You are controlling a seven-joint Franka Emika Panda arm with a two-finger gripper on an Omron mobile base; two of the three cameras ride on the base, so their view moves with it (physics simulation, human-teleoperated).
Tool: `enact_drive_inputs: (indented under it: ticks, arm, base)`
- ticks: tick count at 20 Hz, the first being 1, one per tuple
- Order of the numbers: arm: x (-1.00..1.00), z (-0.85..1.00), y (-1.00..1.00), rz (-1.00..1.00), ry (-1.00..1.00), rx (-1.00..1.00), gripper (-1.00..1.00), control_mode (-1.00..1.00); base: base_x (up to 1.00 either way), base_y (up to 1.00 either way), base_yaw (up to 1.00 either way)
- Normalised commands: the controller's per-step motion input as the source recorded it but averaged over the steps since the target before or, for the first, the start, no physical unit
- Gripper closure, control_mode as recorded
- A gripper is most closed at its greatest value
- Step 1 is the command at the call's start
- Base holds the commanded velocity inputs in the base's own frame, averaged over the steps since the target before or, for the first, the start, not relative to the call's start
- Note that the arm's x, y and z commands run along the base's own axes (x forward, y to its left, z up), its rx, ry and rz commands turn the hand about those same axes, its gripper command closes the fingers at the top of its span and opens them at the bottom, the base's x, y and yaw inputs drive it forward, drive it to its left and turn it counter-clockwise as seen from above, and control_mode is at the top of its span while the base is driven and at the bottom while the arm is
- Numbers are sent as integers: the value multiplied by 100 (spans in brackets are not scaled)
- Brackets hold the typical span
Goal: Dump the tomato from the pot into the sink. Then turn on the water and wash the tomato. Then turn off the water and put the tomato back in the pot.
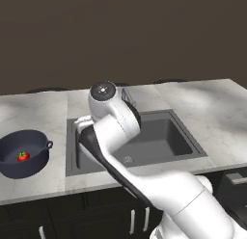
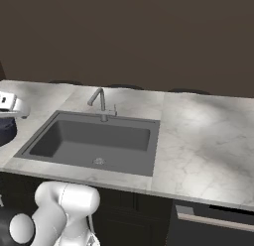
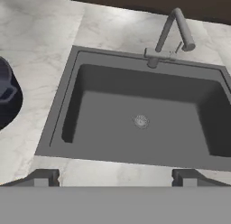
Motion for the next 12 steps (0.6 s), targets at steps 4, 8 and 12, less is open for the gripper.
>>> enact_drive_inputs:
  ticks: [4,8,12]
  arm:
    - [3,-6,57,-6,0,1,-100,-100]
    - [13,-14,45,-6,2,5,-100,-100]
    - [19,-21,33,-5,6,13,-100,-100]
  base:
    - [0,0,0]
    - [0,0,0]
    - [0,0,0]
